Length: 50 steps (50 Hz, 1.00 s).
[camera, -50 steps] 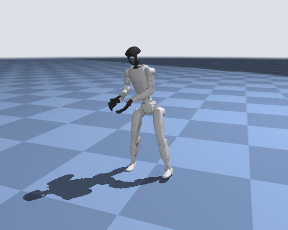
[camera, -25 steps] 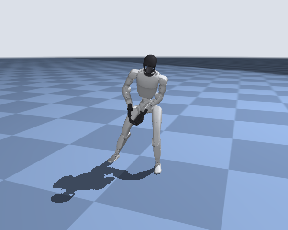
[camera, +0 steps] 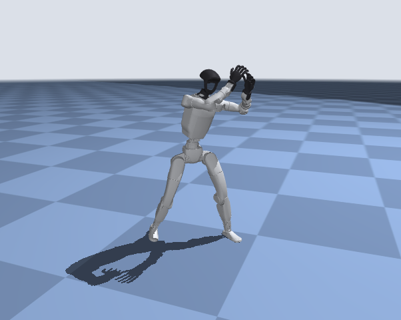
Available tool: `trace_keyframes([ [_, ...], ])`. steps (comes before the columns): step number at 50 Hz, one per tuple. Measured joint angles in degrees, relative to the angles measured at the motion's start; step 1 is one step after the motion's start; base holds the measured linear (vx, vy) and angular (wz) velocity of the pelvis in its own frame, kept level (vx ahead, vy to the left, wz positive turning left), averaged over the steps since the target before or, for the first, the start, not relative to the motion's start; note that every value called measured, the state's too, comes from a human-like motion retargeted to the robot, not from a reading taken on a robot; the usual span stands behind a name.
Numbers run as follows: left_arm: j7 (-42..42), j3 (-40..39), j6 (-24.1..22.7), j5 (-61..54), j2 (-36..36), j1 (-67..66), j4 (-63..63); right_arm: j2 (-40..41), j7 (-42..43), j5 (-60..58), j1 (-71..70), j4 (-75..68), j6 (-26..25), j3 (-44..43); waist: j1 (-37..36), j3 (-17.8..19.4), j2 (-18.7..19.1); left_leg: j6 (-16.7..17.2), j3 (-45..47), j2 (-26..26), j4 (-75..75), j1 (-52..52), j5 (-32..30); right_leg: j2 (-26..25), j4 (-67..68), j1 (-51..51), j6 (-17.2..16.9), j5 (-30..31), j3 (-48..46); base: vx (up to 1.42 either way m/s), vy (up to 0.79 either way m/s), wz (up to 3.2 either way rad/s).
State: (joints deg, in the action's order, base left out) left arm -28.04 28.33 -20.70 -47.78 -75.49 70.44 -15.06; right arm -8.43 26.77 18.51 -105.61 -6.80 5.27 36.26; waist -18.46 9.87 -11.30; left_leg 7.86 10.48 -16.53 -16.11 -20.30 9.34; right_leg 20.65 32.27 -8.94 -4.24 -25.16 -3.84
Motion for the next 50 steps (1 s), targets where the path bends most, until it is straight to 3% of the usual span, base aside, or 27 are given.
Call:
trace_keyframes([
  [3, -4.6, -0.8, 3.3, 15.1, 5.8, 4.3, 0.0, -4.7, -2.8, -4.5, 2.9, 5.8, 1.1, -2.8, -1.5, 3.5, -2.3, 0.4, -4.0, 4.1, -8.9, -3.2, 4.7, 3.0, 9.8, -0.5, 1.2, 4.3, -1.1, 0.35, 0.52, 1.44],
  [8, -6.7, -11.9, 7.1, 29.3, 13.5, -12.4, -5.3, -8.5, -10.4, -3.5, 14.4, 14.6, 3.1, -1.9, -9.7, 5.4, -3.6, -6.1, -8.5, 5.7, -1.7, -0.4, 1.2, 2.5, 11.4, 0.4, 3.5, 18.4, -12.9, 0.3, 0.29, 0.85],
  [13, -7.1, -17.1, 7.0, 27.9, 6.8, -28.3, -10.1, -9.3, -14.1, 3.9, 18.6, 17.7, 4.0, 2.6, -16.8, 3.7, -5.8, -11.2, -12.8, 5.3, 7.8, 1.2, -3.0, -0.8, 4.6, 3.1, 3.4, 30.6, -20.3, 0.28, 0.16, 0.85],
  [17, -12.2, -21.4, 5.3, 30.9, -3.4, -34.9, -13.9, -8.0, -15.7, 4.3, 18.0, 22.1, 4.9, 0.8, -22.5, 3.3, -9.6, -13.5, -16.1, 7.0, 9.4, 0.0, -3.1, -4.5, -1.4, 4.2, -1.4, 36.2, -10.5, 0.28, 0.1, 0.89],
  [21, -18.3, -29.4, 4.7, 39.2, -12.7, -38.3, -15.8, -4.9, -18.9, 2.9, 18.3, 28.0, 5.7, -6.2, -28.4, 5.2, -13.6, -14.8, -19.3, 9.9, 8.8, -2.5, -2.8, -7.5, -8.0, 5.9, -6.1, 39.2, 3.5, 0.21, 0.07, 0.87],
  [25, -23.3, -36.3, 4.6, 45.7, -17.5, -42.0, -14.8, -4.2, -20.1, -1.1, 17.7, 32.1, 5.6, -10.8, -33.4, 9.1, -14.6, -13.9, -22.8, 12.5, 9.8, -4.1, -4.0, -9.4, -13.0, 8.5, -7.7, 40.9, 10.9, 0.09, 0.04, 1.12],
  [27, -25.7, -38.9, 4.5, 47.9, -16.3, -45.0, -13.0, -5.1, -20.0, -4.5, 16.7, 32.4, 5.0, -10.9, -35.5, 11.5, -13.4, -12.9, -24.2, 13.4, 11.3, -4.5, -5.1, -9.8, -14.1, 9.3, -7.5, 41.2, 10.7, -0.01, 0.02, 1.13],
  [30, -28.3, -45.0, 4.1, 50.0, -8.3, -52.8, -9.2, -6.4, -21.4, -8.6, 15.2, 30.4, 3.2, -8.8, -37.3, 15.5, -9.7, -11.9, -25.9, 14.3, 13.9, -4.8, -6.8, -10.1, -14.0, 9.7, -6.8, 39.7, 9.0, -0.1, 0.01, 0.91],
  [33, -28.2, -52.2, 3.2, 49.7, 7.8, -63.0, -5.7, -2.9, -25.2, -9.4, 16.3, 25.2, 1.7, -3.4, -35.3, 17.7, -5.2, -11.9, -27.0, 14.1, 15.6, -5.8, -8.3, -10.8, -12.3, 8.5, -5.7, 36.3, 8.5, -0.21, -0.01, 0.38],
  [35, -27.8, -52.7, 2.5, 48.9, 20.4, -66.2, -2.5, 1.5, -27.0, -9.6, 19.5, 20.2, 1.2, 1.6, -32.6, 18.4, -2.8, -12.1, -27.1, 13.6, 16.2, -6.9, -9.3, -11.3, -10.7, 6.9, -4.8, 33.4, 8.6, -0.27, -0.02, -0.1],
  [39, -30.0, -43.4, 1.4, 46.1, 42.9, -63.9, 9.1, 8.7, -25.2, -12.8, 32.3, 6.5, 1.4, 14.9, -26.5, 19.6, 1.3, -12.3, -24.9, 11.9, 16.8, -8.4, -11.0, -10.8, -8.4, 4.0, -1.5, 27.6, 7.2, -0.31, 0.0, -0.67],
  [43, -31.6, -30.2, 0.3, 36.4, 56.6, -59.5, 24.7, 11.9, -18.1, -19.6, 45.3, -12.1, 0.6, 25.5, -19.8, 19.9, 3.4, -11.2, -19.7, 9.5, 17.3, -9.0, -12.0, -8.3, -10.1, 2.7, 0.9, 22.0, 1.6, -0.32, 0.02, -1.32],
  [46, -24.8, -22.7, 0.6, 21.7, 64.9, -54.3, 34.7, 16.1, -18.2, -26.7, 48.3, -31.0, -3.1, 26.8, -14.1, 19.9, 3.0, -9.6, -13.8, 8.1, 15.8, -9.7, -11.1, -5.0, -12.4, 2.0, 0.0, 18.4, -5.5, -0.33, 0.02, -1.73],
  [50, -12.2, -15.4, 1.2, -2.7, 73.0, -41.3, 46.6, 18.3, -21.8, -28.5, 41.4, -52.4, -9.0, 22.0, -9.3, 19.9, -0.7, -7.8, -4.1, 6.3, 10.8, -11.2, -8.2, 0.5, -14.0, -0.2, -1.2, 15.2, -17.4, -0.33, 0.0, -2.12],
])
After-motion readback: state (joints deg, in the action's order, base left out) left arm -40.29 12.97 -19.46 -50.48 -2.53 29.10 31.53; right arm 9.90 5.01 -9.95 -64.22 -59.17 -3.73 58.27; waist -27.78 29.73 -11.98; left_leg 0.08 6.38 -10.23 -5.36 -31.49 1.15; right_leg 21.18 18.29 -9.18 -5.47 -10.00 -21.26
